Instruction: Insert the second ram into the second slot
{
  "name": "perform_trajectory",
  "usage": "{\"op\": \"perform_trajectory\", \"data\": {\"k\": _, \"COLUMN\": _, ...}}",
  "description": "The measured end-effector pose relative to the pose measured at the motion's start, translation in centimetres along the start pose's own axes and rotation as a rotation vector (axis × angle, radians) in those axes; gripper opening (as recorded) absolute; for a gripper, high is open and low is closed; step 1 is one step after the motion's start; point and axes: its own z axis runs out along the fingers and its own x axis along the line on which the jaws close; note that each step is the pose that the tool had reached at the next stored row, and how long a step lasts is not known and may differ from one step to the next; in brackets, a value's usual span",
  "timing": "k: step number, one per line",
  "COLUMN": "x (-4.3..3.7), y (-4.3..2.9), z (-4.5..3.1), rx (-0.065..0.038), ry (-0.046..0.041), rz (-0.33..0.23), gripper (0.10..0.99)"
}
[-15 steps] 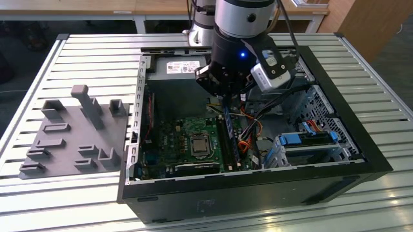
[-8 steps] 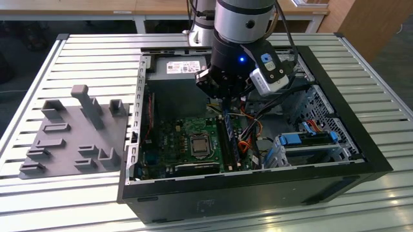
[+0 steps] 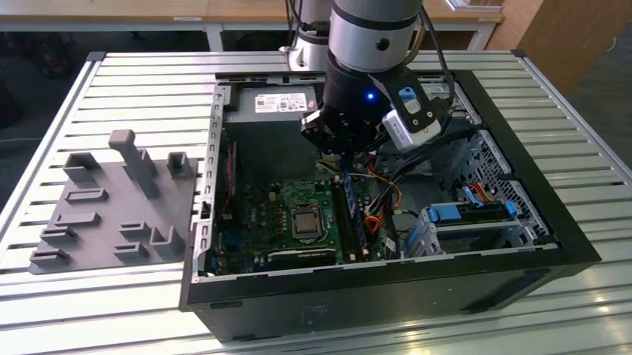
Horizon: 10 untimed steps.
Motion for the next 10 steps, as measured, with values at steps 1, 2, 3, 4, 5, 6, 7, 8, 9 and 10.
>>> {"op": "perform_trajectory", "data": {"k": 1, "x": -0.03, "y": 0.0, "z": 0.07, "rx": 0.0, "ry": 0.0, "rz": 0.0, "gripper": 0.137}}
{"op": "perform_trajectory", "data": {"k": 2, "x": -0.06, "y": -0.01, "z": 0.15, "rx": 0.0, "ry": 0.0001, "rz": 0.0, "gripper": 0.137}}
{"op": "perform_trajectory", "data": {"k": 3, "x": -0.09, "y": -0.01, "z": 0.23, "rx": 0.0, "ry": 0.0001, "rz": 0.0, "gripper": 0.137}}
{"op": "perform_trajectory", "data": {"k": 4, "x": -0.12, "y": -0.01, "z": 0.33, "rx": 0.0, "ry": 0.0, "rz": 0.0, "gripper": 0.137}}
{"op": "perform_trajectory", "data": {"k": 5, "x": -0.14, "y": -0.01, "z": 0.42, "rx": 0.0, "ry": 0.0, "rz": 0.0, "gripper": 0.137}}
{"op": "perform_trajectory", "data": {"k": 6, "x": -0.14, "y": -0.02, "z": 0.51, "rx": 0.0, "ry": 0.0, "rz": 0.0, "gripper": 0.137}}
{"op": "perform_trajectory", "data": {"k": 7, "x": -0.15, "y": -0.02, "z": 0.6, "rx": 0.0, "ry": 0.0, "rz": 0.0, "gripper": 0.137}}
{"op": "perform_trajectory", "data": {"k": 8, "x": -0.15, "y": -0.02, "z": 0.7, "rx": 0.0, "ry": 0.0, "rz": 0.0, "gripper": 0.137}}
{"op": "perform_trajectory", "data": {"k": 9, "x": -0.16, "y": -0.03, "z": 0.81, "rx": 0.0, "ry": 0.0, "rz": 0.0, "gripper": 0.137}}
{"op": "perform_trajectory", "data": {"k": 10, "x": -0.16, "y": -0.03, "z": 0.92, "rx": 0.0, "ry": 0.0, "rz": 0.0, "gripper": 0.137}}
